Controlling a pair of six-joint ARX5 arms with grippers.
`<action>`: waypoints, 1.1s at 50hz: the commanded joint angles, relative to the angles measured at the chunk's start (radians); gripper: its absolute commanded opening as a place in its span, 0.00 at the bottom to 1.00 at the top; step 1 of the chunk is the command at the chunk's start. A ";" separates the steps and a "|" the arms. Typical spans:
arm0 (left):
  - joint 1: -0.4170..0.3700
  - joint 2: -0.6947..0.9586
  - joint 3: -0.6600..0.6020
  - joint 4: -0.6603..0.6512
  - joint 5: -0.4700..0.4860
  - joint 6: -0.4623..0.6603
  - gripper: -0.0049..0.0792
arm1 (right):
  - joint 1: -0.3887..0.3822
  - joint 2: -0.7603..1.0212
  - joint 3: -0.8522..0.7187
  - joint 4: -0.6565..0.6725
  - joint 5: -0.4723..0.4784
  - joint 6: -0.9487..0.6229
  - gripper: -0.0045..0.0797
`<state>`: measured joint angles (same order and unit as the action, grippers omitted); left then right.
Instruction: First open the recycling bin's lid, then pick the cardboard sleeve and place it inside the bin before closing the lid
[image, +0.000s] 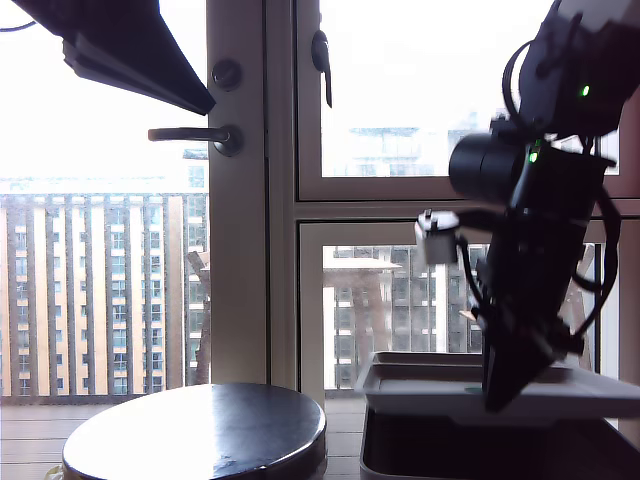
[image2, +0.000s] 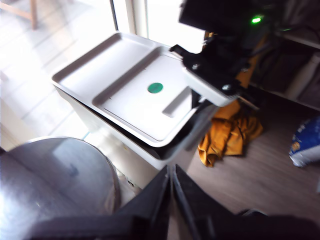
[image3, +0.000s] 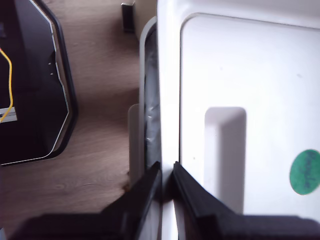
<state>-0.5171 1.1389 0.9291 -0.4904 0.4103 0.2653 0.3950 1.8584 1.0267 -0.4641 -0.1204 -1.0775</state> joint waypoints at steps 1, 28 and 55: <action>0.000 0.004 -0.009 -0.019 -0.008 -0.004 0.04 | 0.011 0.019 -0.006 0.013 -0.019 0.005 0.07; -0.002 -0.001 -0.009 -0.063 -0.014 -0.012 0.03 | 0.014 0.006 -0.003 -0.029 -0.020 0.150 0.05; 0.016 -0.010 -0.009 -0.094 -0.105 -0.080 0.04 | -0.041 -0.240 -0.004 0.008 -0.022 0.932 0.04</action>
<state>-0.5114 1.1400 0.9291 -0.6037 0.3344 0.2062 0.3714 1.6672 1.0264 -0.4850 -0.1486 -0.1825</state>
